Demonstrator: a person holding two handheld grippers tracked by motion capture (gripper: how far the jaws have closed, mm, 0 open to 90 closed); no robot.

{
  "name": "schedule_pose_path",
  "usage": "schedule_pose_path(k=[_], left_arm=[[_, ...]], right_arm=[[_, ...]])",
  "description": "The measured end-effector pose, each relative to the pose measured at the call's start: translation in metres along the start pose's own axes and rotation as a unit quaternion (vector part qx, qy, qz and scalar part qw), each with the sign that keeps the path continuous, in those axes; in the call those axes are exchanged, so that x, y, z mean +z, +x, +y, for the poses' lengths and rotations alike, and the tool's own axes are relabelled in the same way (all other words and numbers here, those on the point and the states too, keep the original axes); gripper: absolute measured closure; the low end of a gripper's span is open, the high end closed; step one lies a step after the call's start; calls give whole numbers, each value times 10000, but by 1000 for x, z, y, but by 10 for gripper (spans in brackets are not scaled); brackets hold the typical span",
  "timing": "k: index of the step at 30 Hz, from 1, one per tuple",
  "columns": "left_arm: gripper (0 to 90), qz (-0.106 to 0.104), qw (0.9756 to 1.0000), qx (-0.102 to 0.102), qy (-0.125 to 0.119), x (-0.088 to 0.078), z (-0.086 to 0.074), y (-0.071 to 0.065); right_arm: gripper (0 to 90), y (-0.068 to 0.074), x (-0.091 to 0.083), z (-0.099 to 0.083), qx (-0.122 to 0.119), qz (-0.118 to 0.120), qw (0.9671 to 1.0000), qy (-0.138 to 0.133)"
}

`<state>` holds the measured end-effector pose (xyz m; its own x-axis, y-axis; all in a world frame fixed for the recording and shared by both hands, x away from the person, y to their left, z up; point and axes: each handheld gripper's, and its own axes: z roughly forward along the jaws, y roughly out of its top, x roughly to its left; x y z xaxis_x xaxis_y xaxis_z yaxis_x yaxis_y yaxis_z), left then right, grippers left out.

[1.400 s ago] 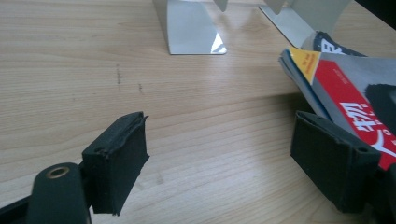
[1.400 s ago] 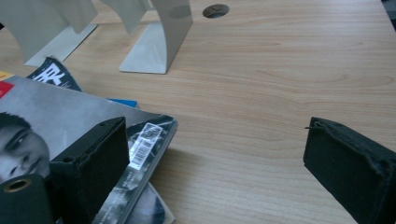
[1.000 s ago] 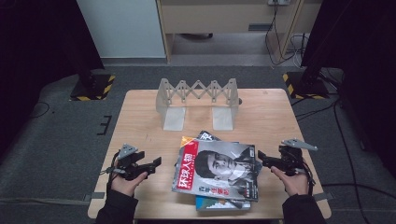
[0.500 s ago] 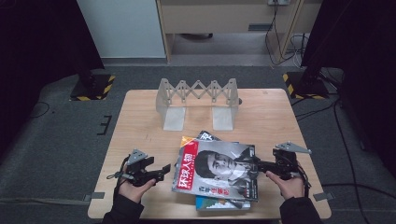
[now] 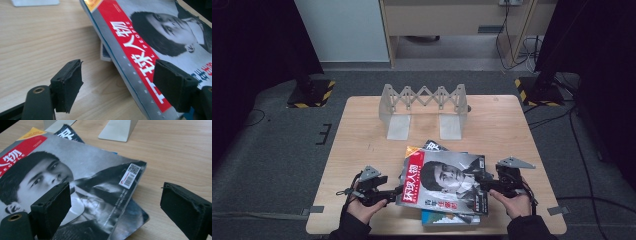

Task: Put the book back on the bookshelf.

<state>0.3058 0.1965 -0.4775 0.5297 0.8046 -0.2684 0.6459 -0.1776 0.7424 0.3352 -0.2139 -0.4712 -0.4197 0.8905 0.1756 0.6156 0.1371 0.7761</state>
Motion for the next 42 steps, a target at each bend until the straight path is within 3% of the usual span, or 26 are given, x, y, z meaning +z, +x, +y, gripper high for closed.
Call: schedule_pose_path(k=[13, 17, 25, 29, 36, 38, 42], left_arm=[[233, -228, 9994, 12, 252, 11, -3, -5], [233, -465, 9982, -57, 367, 17, -5, -8], [230, -687, 9965, -184, 436, 23, -6, -9], [223, -839, 9947, -308, 501, 27, -7, -9], [232, -1282, 9876, -621, 660, 35, -8, -7], [248, -1346, 9865, -654, 665, 35, -8, -7], [298, -1334, 9868, -654, 641, 32, -7, -8]], right_arm=[[95, 9, 9, -6, -107, 166, 9997, 122], [95, 10, 11, -7, -108, 209, 9996, 149], [94, 13, 14, -9, -130, 273, 9993, 197], [94, 14, 17, -10, -191, 309, 9990, 261], [89, 15, 20, -11, -253, 300, 9986, 360], [89, 15, 21, -12, -281, 286, 9986, 358], [83, 16, 22, -13, -306, 256, 9984, 398]])
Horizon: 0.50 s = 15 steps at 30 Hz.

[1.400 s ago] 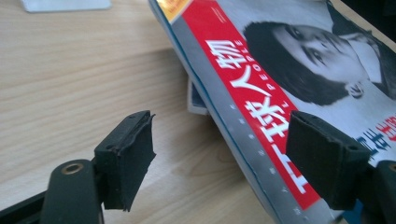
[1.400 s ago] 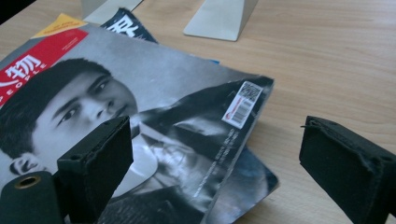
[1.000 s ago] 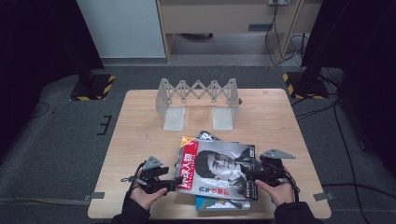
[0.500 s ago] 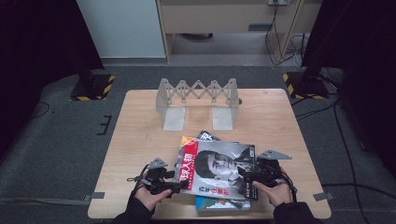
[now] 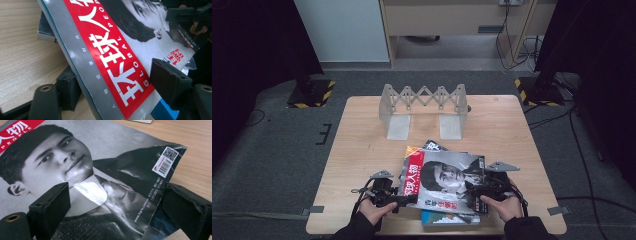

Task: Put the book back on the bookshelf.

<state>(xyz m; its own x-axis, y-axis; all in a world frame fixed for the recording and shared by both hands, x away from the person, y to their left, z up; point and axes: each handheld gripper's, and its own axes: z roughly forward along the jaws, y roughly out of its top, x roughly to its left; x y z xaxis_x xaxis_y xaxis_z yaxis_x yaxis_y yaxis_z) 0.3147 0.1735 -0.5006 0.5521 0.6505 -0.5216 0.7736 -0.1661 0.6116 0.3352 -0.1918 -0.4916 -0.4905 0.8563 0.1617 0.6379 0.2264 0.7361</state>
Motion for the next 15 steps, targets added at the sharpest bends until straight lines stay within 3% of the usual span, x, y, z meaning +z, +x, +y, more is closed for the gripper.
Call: schedule_pose_path(k=[9, 15], left_arm=[[403, -52, 9993, 4, -359, -13, 4, -5], [434, -447, 9970, -253, -583, -18, 10, -2]], right_arm=[[78, -1, 1, -2, 31, 16, 10000, -38], [74, -1, 2, -3, 65, 36, 10000, -48]])
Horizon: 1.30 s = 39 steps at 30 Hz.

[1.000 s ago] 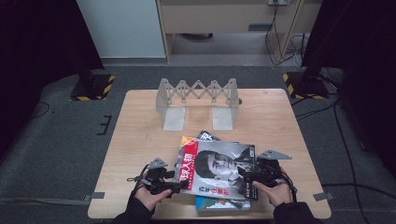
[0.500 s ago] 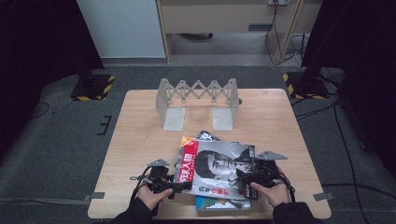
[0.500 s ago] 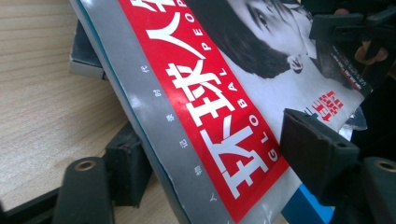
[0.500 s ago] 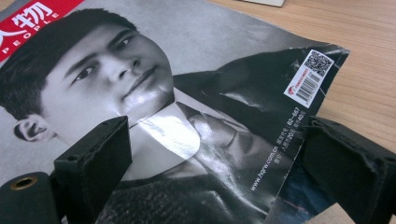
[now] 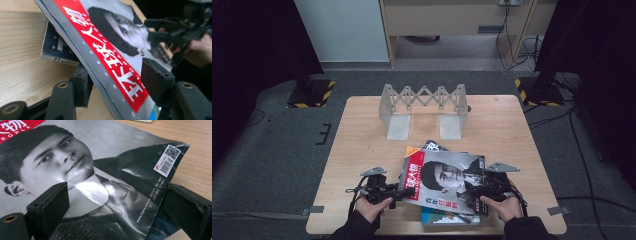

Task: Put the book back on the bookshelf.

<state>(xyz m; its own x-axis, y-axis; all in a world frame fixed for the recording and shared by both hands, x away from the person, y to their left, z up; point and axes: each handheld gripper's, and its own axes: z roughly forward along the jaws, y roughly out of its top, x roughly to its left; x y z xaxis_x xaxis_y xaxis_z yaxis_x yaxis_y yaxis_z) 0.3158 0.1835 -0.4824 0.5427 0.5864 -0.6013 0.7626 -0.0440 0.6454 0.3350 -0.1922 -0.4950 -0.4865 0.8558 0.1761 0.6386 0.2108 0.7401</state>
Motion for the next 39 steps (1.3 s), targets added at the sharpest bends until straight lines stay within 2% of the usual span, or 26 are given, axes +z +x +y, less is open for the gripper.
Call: schedule_pose_path(k=[4, 5, 10, 12, 21, 26, 31, 34, 39], left_arm=[[453, -128, 9999, 28, -23, 1, 7, -1], [456, -227, 9997, -6, 14, 5, 10, -1], [481, -186, 9996, 41, 191, 16, 13, -1], [531, -177, 9995, -52, 263, 18, 14, 1], [647, -298, 9990, -216, 246, 13, 19, -2], [678, -308, 9989, -283, 207, 11, 22, -5], [710, -324, 9988, -356, 118, 8, 29, -8], [784, -336, 9987, -383, 38, 4, 37, -10], [796, -328, 9986, -416, 31, 4, 40, -11]], right_arm=[[70, 0, 0, 0, 6, 1, 10000, -6], [68, 0, 1, 0, 9, 3, 10000, -7], [66, 0, 1, -1, 0, 7, 10000, -13], [66, 0, 1, 0, 6, 12, 10000, -4], [67, -1, 0, 1, 27, 28, 10000, 29], [75, -4, -2, 2, 78, 55, 10000, 2], [74, -9, -5, 3, 140, -60, 9998, -85], [74, -19, -9, 5, 227, -232, 9993, -193], [75, -31, -13, 5, 341, -424, 9982, -246]])
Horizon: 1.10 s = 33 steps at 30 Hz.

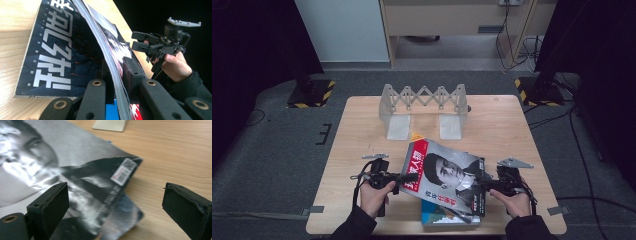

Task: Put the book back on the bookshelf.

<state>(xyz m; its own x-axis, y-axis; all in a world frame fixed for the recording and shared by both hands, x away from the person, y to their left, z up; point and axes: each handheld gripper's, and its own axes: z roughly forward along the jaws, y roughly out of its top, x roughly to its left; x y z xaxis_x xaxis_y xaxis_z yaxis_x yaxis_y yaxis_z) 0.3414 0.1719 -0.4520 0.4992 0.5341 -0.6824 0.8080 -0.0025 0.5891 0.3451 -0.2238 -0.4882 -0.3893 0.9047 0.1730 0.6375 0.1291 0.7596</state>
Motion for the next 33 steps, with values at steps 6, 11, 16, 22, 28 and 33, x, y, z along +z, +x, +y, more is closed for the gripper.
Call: schedule_pose_path(k=[6, 11, 16, 22, 28, 33], left_arm=[[822, -25, 9998, 22, -171, -7, 8, -5], [844, -87, 9994, 51, -338, -13, 15, -9], [856, -109, 9985, 89, -531, -21, 22, -14], [860, -112, 9971, 113, -738, -28, 31, -20], [861, -198, 9951, 216, -946, -34, 43, -28], [861, -223, 9935, 272, -1086, -37, 49, -34]], right_arm=[[76, -15, -3, 1, 79, -236, 9997, -30], [77, -26, -4, 0, 127, -422, 9990, 12], [77, -36, -4, -1, 124, -600, 9981, 69], [77, -49, 1, -5, 42, -832, 9961, 274], [72, -56, 3, -8, -49, -987, 9944, 385], [71, -66, 5, -10, -29, -1097, 9931, 411]])
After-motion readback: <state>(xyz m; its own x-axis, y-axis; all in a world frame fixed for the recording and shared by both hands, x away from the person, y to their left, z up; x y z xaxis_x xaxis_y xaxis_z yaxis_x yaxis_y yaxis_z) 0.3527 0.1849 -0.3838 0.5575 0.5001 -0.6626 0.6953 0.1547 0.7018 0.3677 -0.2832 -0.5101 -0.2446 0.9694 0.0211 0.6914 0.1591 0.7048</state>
